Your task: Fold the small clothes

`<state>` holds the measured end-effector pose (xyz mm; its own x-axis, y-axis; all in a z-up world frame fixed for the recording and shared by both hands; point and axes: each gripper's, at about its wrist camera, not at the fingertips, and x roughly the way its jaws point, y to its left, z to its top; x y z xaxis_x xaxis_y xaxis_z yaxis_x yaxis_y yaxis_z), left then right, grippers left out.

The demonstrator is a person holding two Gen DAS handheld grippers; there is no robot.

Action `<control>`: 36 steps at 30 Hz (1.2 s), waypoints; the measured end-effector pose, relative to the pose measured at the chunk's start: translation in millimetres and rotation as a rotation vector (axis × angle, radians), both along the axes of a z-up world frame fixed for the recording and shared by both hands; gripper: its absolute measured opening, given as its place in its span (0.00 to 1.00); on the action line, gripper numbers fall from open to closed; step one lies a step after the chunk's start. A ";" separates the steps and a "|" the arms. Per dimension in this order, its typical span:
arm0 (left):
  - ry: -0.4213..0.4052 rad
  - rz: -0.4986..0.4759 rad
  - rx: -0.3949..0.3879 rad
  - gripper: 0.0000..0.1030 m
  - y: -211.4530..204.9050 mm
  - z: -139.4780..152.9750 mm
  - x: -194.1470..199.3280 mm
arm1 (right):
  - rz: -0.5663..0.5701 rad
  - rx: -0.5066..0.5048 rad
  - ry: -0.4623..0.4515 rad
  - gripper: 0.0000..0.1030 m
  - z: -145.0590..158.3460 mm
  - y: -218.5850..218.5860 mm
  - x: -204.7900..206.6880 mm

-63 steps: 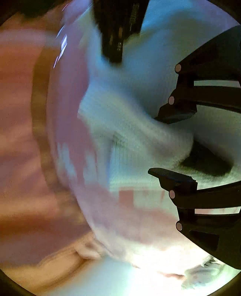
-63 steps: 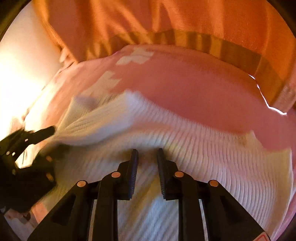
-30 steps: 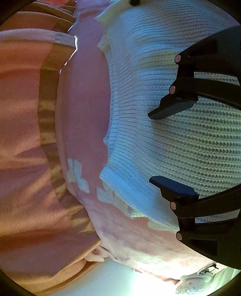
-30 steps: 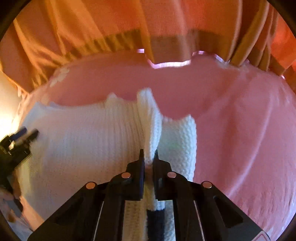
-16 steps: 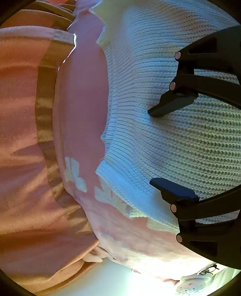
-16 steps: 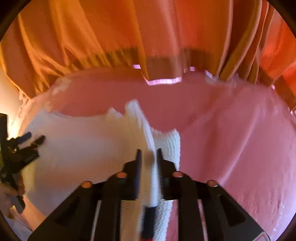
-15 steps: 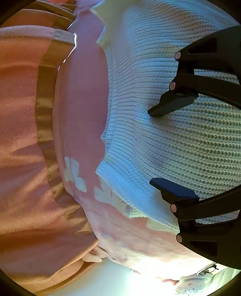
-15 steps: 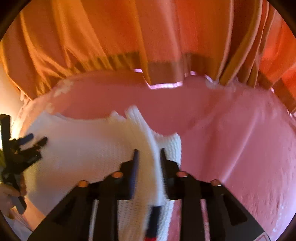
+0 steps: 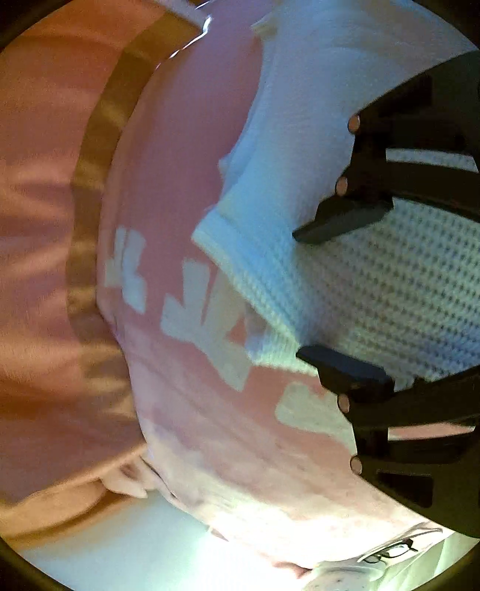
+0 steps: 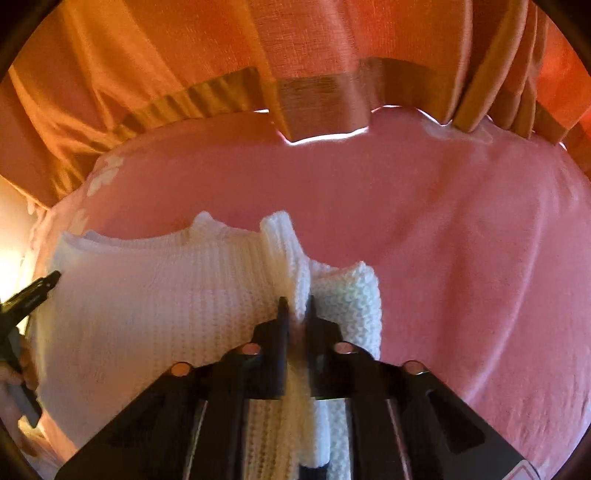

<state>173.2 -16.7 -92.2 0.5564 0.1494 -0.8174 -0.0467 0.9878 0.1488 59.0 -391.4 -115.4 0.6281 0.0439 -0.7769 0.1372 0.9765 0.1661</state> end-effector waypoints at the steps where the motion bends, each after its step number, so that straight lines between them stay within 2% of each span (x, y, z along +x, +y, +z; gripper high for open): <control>1: -0.003 0.002 0.010 0.44 0.5 1.6 0.0 | -0.007 0.003 -0.035 0.07 10.8 0.3 -4.5; 4: -0.001 0.013 0.009 0.41 5.6 1.7 1.4 | -0.034 -0.013 -0.116 0.06 33.7 -4.9 -17.4; 5: 0.008 0.015 0.011 0.41 7.0 -1.8 3.1 | -0.047 -0.028 -0.106 0.06 30.5 -9.4 -16.0; 6: 0.014 0.015 0.018 0.41 8.2 -5.6 4.9 | -0.065 -0.035 -0.051 0.06 15.0 -16.7 -9.0; 7: 0.011 0.010 0.027 0.41 8.0 -6.8 5.5 | -0.071 -0.009 0.017 0.06 -4.2 -22.7 -1.8; 8: 0.010 0.010 0.031 0.42 7.8 -6.7 5.5 | -0.074 0.009 0.038 0.06 -11.8 -23.8 0.0; 12: 0.018 0.021 0.006 0.43 11.7 -4.5 5.7 | -0.055 0.002 -0.042 0.06 11.3 -17.3 -6.3; 15: 0.010 0.015 0.026 0.43 8.2 -3.9 3.5 | -0.052 0.028 0.056 0.07 -8.8 -24.8 2.9; 17: 0.002 0.000 0.029 0.43 4.7 0.7 0.0 | -0.065 0.028 0.037 0.10 0.4 -23.5 -1.5; 19: -0.013 -0.021 -0.009 0.43 2.4 12.1 -7.2 | -0.065 -0.051 -0.031 0.14 26.9 -9.9 -12.7; 20: -0.029 -0.033 -0.030 0.43 1.5 19.5 -11.9 | -0.057 -0.083 -0.062 0.20 38.1 -2.3 -19.4; 22: -0.071 -0.062 -0.031 0.46 -2.2 31.6 -22.6 | 0.004 -0.091 -0.122 0.23 54.7 19.1 -34.3; 23: -0.080 -0.074 -0.027 0.46 -3.8 33.9 -26.1 | 0.038 -0.077 -0.131 0.21 56.4 29.4 -38.0; 24: -0.094 -0.102 -0.025 0.47 -7.8 35.7 -31.6 | 0.090 -0.057 -0.119 0.15 54.0 43.8 -39.4; 25: -0.097 -0.124 -0.011 0.47 -12.4 34.4 -35.5 | 0.130 -0.038 -0.103 0.12 49.7 54.2 -37.3; 26: -0.092 -0.140 0.007 0.47 -16.6 32.0 -37.4 | 0.167 -0.019 -0.082 0.04 44.3 63.5 -34.6; 27: -0.078 -0.162 0.031 0.47 -22.0 26.8 -39.5 | 0.212 -0.010 -0.045 0.01 33.7 78.0 -27.5; 30: -0.030 -0.189 0.054 0.47 -30.4 12.6 -41.3 | 0.278 -0.061 0.036 0.01 7.6 110.2 -14.8; 32: -0.019 -0.192 0.061 0.47 -31.8 8.5 -42.2 | 0.280 -0.085 0.110 0.01 -10.7 114.8 -9.0; 34: -0.020 -0.200 0.072 0.47 -30.6 7.8 -42.8 | 0.265 -0.046 0.105 0.01 -7.6 110.9 -14.4; 36: -0.018 -0.194 0.062 0.49 -26.1 7.5 -42.2 | 0.274 -0.040 0.060 0.01 4.9 105.8 -28.4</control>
